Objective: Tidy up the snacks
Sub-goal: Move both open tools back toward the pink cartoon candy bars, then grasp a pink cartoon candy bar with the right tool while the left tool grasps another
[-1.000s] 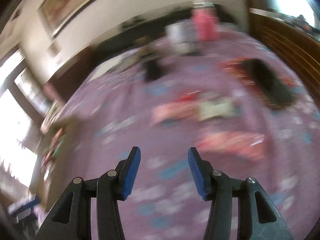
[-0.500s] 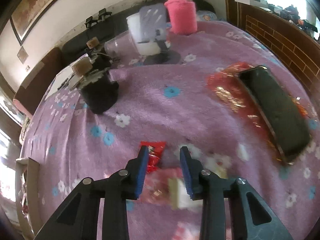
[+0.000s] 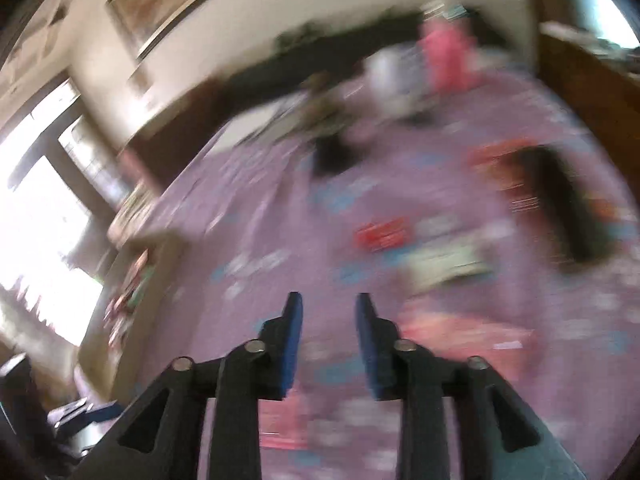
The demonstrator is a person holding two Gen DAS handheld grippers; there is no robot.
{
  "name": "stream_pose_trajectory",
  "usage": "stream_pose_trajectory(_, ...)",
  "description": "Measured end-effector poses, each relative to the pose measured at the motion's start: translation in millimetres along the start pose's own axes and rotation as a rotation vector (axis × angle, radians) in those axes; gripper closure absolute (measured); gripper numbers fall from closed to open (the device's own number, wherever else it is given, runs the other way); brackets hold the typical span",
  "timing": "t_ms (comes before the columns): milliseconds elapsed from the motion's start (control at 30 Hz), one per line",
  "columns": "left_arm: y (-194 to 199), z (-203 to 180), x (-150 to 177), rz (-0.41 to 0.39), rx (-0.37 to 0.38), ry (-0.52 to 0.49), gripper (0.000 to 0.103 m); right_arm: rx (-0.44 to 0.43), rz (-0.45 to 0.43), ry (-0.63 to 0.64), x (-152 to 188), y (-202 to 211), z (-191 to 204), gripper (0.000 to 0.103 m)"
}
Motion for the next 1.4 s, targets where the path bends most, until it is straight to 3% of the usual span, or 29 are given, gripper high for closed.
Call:
stream_pose_trajectory(233,-20.8,-7.7,6.9,0.052,0.021,0.015,0.033,0.102,0.027,-0.133,15.2,-15.5,-73.2,0.064)
stream_pose_trajectory(400,-20.9,-15.0,7.3,0.061,-0.006,-0.01,0.033,0.045,0.047,-0.177,18.9,-41.8,-82.8,0.062)
stream_pose_trajectory(567,-24.2,-15.1,-4.9,0.043,-0.028,0.0,0.033,-0.081,0.101,-0.092,32.1,-45.0,-54.1,0.062)
stream_pose_trajectory(633,-31.6,-18.5,-12.1,0.046,-0.04,-0.009,0.033,-0.069,0.087,-0.061,34.9,-44.8,-46.9,0.06)
stream_pose_trajectory(767,-47.7,-27.5,-22.2,0.058,-0.061,-0.034,0.033,-0.024,0.047,0.013,35.4,-45.9,-30.3,0.045)
stream_pose_trajectory(867,-66.2,-35.8,-29.8,0.075,-0.074,-0.046,0.033,0.009,0.028,0.073,39.6,-45.4,-18.4,0.044)
stream_pose_trajectory(933,-83.2,-45.4,-35.1,0.091,-0.077,-0.07,0.033,0.035,0.025,0.122,42.9,-44.7,-11.4,0.049)
stream_pose_trajectory(1000,-98.2,-52.6,-39.2,0.103,-0.093,-0.091,0.033,0.072,0.024,0.139,43.7,-46.8,-10.8,0.075)
stream_pose_trajectory(1200,-132.6,-61.6,-49.8,0.118,-0.095,-0.095,0.033,0.14,0.004,0.108,41.3,-45.2,-23.3,0.077)
stream_pose_trajectory(1400,-154.7,-65.2,-58.2,0.105,-0.161,-0.161,0.034,0.144,0.009,0.095,40.1,-45.6,-28.1,0.076)
Point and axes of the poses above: each gripper's, at about its wrist camera, not at the fingertips, and y roughly against the way its jaws point, z to its left, x to its underside, the point moved 7 cm from there along -y, roughly the way its jaws point, and after that the axes turned 12 degrees about x, right-handed, at the moved point
